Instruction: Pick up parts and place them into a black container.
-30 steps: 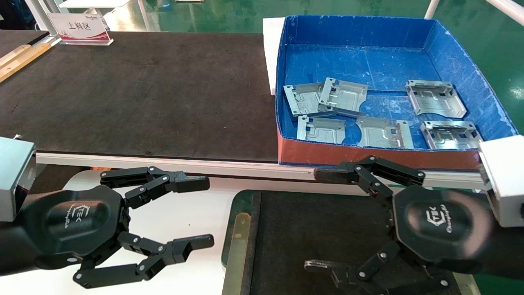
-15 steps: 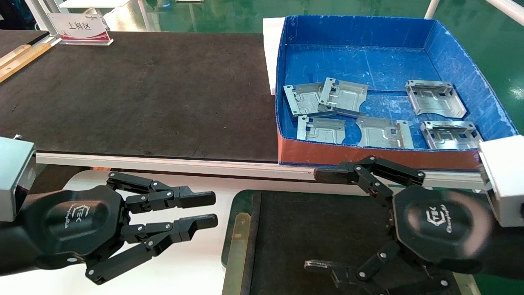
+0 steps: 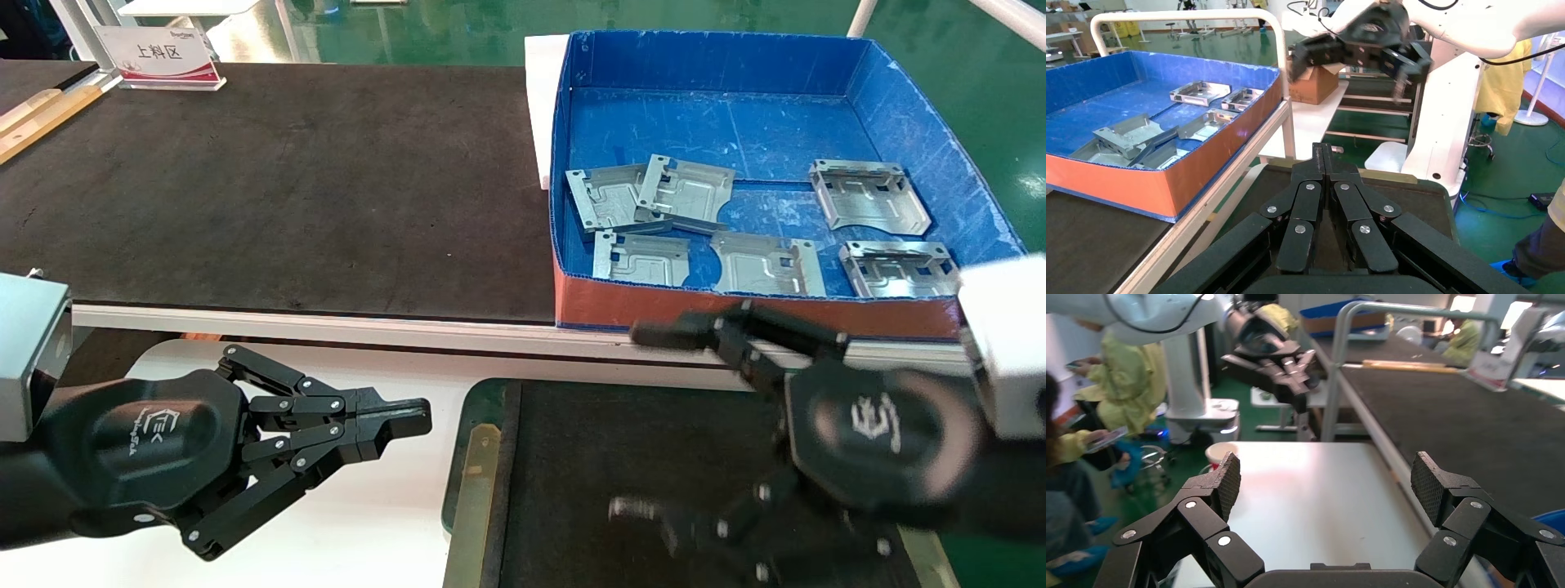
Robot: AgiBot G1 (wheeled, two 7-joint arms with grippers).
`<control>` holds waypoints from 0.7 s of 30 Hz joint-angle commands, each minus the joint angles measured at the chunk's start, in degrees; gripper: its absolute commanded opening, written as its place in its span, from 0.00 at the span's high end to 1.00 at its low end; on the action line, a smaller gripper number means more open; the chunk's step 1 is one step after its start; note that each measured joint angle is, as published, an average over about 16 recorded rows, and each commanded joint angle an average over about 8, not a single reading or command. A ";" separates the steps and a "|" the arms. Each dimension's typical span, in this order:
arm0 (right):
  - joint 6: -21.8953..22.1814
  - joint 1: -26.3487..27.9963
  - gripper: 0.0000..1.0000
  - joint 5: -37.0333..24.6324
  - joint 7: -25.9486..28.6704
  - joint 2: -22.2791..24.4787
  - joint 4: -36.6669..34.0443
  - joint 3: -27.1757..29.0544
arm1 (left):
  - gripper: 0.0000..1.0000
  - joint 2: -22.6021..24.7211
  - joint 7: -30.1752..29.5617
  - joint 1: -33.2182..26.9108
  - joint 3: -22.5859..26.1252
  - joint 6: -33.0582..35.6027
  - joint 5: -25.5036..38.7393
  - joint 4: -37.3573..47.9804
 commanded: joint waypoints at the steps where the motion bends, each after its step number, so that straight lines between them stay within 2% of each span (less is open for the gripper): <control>1: 0.32 0.35 0.00 -0.06 -0.21 -0.17 -0.51 0.14 | 1.00 0.00 0.00 0.00 0.00 0.00 0.00 0.00; 16: 9.22 16.81 0.00 -11.40 -4.45 -9.41 -19.93 -2.90 | 0.99 0.00 0.00 0.00 0.00 0.00 0.00 0.00; 17: 9.93 17.72 0.00 -12.05 -4.82 -10.01 -21.69 -3.08 | 0.94 0.00 0.00 0.00 0.00 0.00 0.00 0.00; 21: 13.03 20.39 0.00 -14.29 -6.35 -11.90 -28.77 -3.61 | 0.44 0.00 0.00 0.00 0.00 0.00 0.00 0.00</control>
